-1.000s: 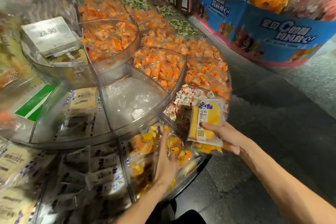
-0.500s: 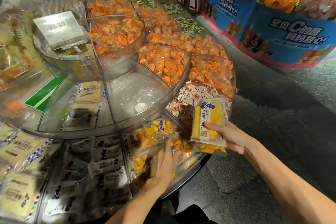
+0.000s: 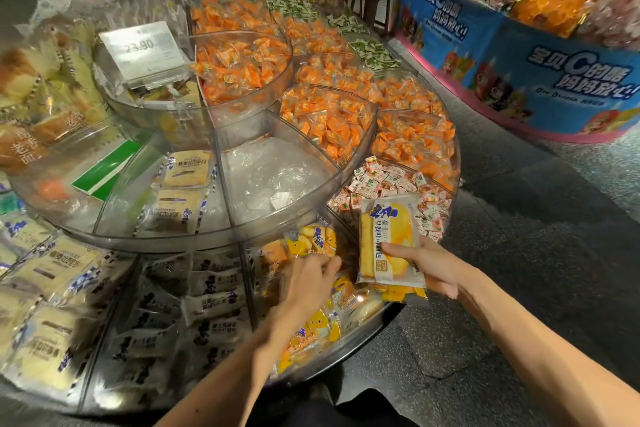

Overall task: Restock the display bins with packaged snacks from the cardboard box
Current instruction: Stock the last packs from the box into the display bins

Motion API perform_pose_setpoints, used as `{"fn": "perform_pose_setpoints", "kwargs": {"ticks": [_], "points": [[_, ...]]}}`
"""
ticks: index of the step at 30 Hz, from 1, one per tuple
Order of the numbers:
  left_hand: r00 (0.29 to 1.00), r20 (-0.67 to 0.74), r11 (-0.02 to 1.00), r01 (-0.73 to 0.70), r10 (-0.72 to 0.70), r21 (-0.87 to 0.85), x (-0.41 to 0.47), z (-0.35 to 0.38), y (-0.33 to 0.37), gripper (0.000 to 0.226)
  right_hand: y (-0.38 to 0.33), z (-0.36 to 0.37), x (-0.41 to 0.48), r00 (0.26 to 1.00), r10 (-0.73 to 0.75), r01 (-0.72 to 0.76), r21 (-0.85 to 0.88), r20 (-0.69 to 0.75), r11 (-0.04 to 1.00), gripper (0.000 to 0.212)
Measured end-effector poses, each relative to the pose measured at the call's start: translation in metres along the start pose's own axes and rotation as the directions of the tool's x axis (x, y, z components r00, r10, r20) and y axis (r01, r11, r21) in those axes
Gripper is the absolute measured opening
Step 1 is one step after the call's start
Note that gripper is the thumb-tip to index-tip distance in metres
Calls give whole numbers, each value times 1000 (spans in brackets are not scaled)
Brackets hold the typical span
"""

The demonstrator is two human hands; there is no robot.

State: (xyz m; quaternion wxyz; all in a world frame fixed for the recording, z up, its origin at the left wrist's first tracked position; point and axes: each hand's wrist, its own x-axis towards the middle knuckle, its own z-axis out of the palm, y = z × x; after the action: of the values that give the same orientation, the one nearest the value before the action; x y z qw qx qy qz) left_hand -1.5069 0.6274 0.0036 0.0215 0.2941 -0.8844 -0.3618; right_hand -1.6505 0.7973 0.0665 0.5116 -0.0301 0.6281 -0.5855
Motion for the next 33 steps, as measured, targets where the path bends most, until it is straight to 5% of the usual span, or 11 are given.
{"fn": "perform_pose_setpoints", "kwargs": {"ticks": [2,4,10,15,19,23,25,28,33], "points": [[995,-80,974,47,-66,-222,9,-14,2,42,-3,1,1,1000,-4,5,-85,10,996,49],[999,-6,926,44,-50,-374,11,-36,14,35,-9,5,1,998,12,1,-239,54,971,59],[969,226,826,48,98,-562,17,-70,36,80,-26,37,2,977,40,66,-477,209,877,36],[995,78,832,91,-57,-547,14,-80,17,30,-35,49,9,968,67,83,-554,243,828,23],[988,85,770,155,-131,-619,1,-94,-14,25,-38,46,9,990,-3,78,-542,138,837,20],[946,87,661,282,-312,-696,-20,-83,-43,28,-31,27,28,998,5,26,-528,57,849,86],[940,19,691,264,-341,-673,-33,-71,-54,37,-27,20,36,1000,1,13,-566,24,824,107],[954,21,687,231,-299,-689,-53,-50,-56,66,-20,18,42,1000,21,-21,-451,-4,892,89],[927,-92,893,319,-364,-319,-74,-13,-57,44,-16,21,45,998,48,-58,-490,-33,870,96]]}}
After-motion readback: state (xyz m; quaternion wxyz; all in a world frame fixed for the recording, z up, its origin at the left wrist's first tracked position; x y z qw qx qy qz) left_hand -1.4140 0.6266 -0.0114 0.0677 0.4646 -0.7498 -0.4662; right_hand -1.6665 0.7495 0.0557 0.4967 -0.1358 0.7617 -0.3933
